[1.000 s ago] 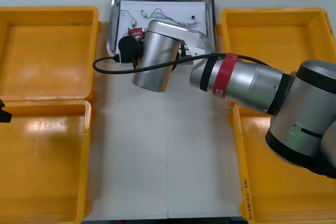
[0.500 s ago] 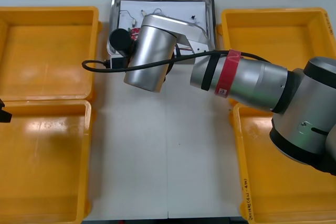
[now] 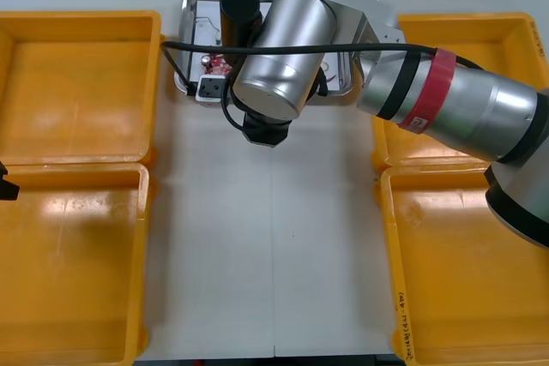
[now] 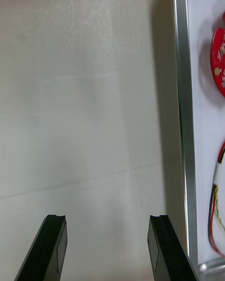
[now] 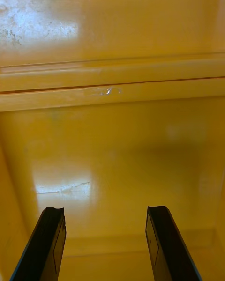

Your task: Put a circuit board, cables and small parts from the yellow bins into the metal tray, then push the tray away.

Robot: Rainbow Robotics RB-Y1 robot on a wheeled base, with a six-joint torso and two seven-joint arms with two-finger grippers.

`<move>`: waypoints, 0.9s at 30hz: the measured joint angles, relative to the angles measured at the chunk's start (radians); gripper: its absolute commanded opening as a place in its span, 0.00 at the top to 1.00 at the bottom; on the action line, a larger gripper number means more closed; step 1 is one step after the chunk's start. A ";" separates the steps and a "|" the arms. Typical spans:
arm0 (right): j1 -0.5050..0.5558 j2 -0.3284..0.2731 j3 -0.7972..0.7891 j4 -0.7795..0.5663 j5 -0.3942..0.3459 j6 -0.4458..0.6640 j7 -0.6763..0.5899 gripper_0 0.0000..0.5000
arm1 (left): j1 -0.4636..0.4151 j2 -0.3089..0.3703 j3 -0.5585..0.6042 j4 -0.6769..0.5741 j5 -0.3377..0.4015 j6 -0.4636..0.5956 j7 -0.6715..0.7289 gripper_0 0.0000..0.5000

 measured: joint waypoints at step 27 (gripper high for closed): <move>0.248 -0.341 -0.227 -0.505 -0.132 0.201 -0.273 0.00 | 0.000 0.000 0.000 -0.001 0.000 0.000 0.000 0.00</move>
